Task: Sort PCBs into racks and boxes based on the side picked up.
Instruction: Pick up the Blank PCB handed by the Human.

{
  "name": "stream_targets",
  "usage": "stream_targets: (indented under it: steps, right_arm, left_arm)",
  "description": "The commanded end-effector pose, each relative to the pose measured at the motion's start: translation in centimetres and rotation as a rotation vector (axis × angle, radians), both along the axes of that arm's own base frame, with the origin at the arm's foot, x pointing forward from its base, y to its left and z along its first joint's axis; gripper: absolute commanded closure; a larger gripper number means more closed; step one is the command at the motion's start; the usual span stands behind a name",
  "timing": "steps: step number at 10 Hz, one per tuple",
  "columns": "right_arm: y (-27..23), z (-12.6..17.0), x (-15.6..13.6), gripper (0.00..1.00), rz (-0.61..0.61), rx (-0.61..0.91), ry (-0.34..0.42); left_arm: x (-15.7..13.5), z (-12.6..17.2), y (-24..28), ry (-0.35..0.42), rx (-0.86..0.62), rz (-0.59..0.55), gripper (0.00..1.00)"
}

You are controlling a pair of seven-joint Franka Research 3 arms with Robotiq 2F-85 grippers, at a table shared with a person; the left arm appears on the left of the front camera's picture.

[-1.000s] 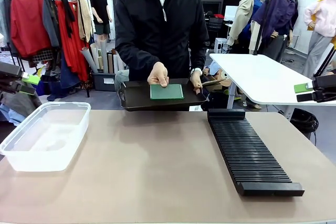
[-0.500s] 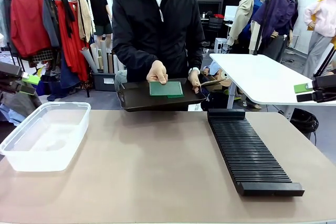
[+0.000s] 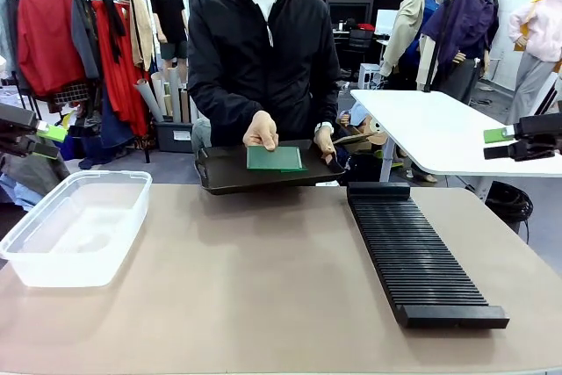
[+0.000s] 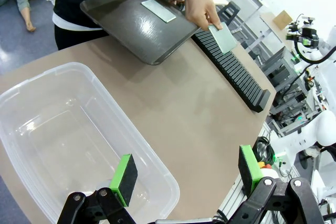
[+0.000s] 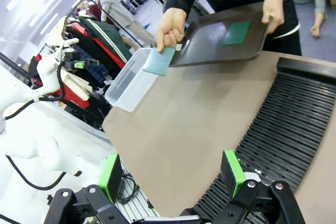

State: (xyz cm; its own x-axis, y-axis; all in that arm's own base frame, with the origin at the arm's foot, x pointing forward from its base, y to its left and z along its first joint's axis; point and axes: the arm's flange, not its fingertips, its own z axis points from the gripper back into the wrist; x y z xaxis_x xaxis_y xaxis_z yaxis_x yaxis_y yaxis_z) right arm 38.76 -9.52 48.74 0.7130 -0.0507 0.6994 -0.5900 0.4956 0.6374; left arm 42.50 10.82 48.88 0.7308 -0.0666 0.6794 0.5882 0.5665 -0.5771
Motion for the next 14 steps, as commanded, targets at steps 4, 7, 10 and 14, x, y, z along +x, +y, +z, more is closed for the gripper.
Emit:
stream_targets:
  steps: [4, 7, 10, 14]
  right_arm:
    - [1.3, -1.6, 5.6, 0.0, 0.097, 0.075, 0.01]
    - [1.8, -2.5, 8.2, 0.0, 0.121, 0.094, 0.031]
    - [3.1, -3.4, 11.4, 0.0, 0.173, 0.123, 0.048]
    - [4.7, -5.9, 15.3, 0.0, 0.23, 0.141, 0.07]
  left_arm:
    - [-0.1, 0.1, 0.1, -0.003, 0.0, 0.001, 0.0]
    - [-0.1, 0.1, 0.1, -0.003, 0.0, 0.001, 0.0]
    - [-0.1, 0.1, 0.1, -0.003, 0.0, 0.001, 0.0]
    - [-0.1, 0.1, 0.1, -0.003, 0.0, 0.001, 0.0]
